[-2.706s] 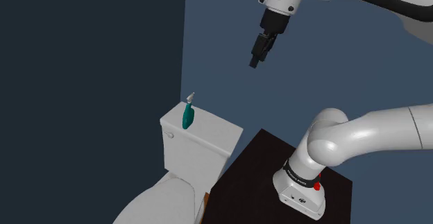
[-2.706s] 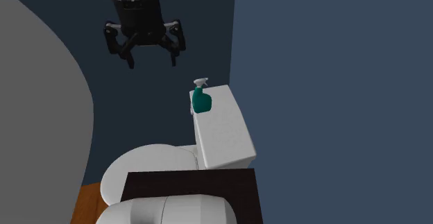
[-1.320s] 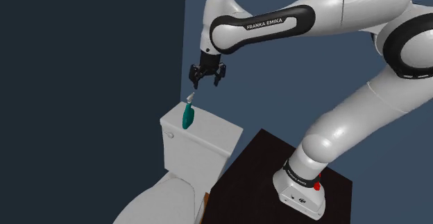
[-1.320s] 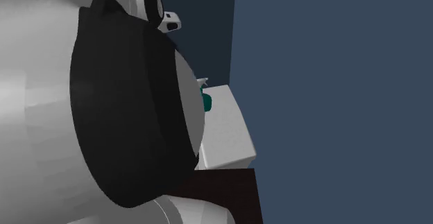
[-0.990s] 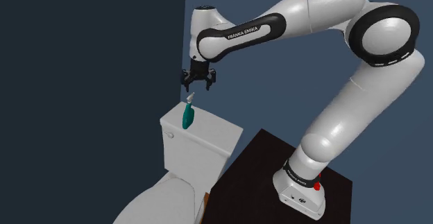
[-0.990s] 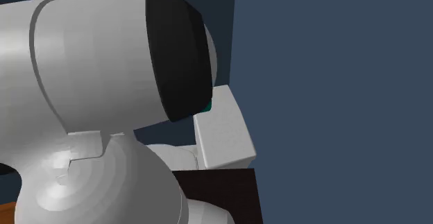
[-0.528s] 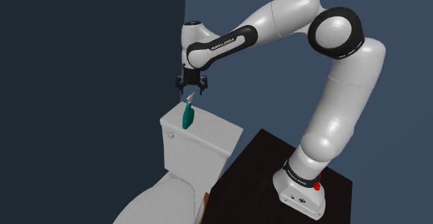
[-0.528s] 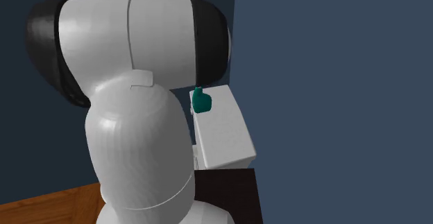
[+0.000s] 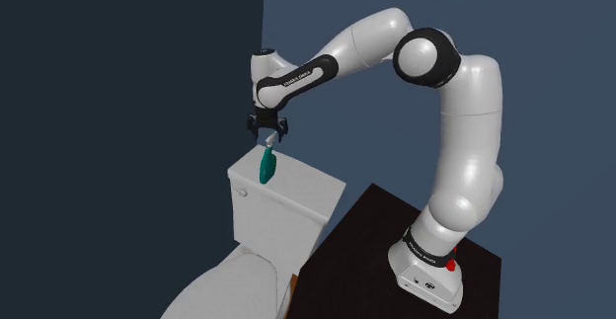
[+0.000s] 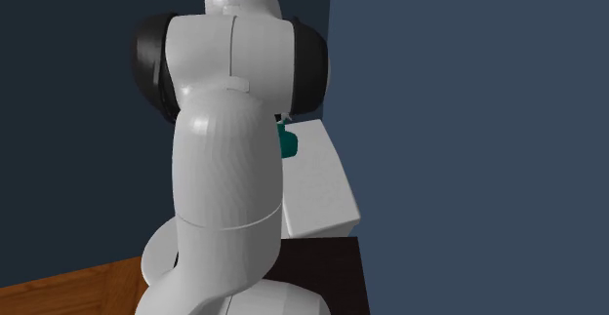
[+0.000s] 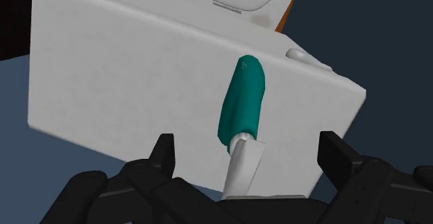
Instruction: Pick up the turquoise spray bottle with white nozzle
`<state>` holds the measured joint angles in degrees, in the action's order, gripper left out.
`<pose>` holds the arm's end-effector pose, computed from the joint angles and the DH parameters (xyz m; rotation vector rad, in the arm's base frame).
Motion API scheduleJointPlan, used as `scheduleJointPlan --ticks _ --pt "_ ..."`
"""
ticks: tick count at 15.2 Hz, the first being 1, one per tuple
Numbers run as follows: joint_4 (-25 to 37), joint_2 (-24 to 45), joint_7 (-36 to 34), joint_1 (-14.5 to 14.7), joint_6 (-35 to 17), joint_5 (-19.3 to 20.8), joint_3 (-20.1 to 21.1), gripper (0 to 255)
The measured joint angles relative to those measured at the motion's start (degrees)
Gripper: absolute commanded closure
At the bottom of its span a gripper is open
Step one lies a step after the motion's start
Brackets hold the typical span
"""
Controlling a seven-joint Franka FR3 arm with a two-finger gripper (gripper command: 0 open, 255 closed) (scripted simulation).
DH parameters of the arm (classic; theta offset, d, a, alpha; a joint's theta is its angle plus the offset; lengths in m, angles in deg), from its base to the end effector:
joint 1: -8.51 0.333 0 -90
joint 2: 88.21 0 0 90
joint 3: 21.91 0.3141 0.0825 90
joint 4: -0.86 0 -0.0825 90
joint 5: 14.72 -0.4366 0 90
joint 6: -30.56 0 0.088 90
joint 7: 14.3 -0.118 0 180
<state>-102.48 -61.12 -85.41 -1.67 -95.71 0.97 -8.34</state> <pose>0.6833 0.0216 0.2389 2.6270 -1.4962 0.0353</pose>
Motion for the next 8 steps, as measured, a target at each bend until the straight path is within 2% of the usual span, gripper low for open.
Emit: scheduleJointPlan --ticks 7,8 --pt "0.46 3.88 -1.62 0.54 -3.21 1.28 -0.96 0" --pt "0.37 4.05 -1.73 0.59 -3.47 1.36 -1.00 255"
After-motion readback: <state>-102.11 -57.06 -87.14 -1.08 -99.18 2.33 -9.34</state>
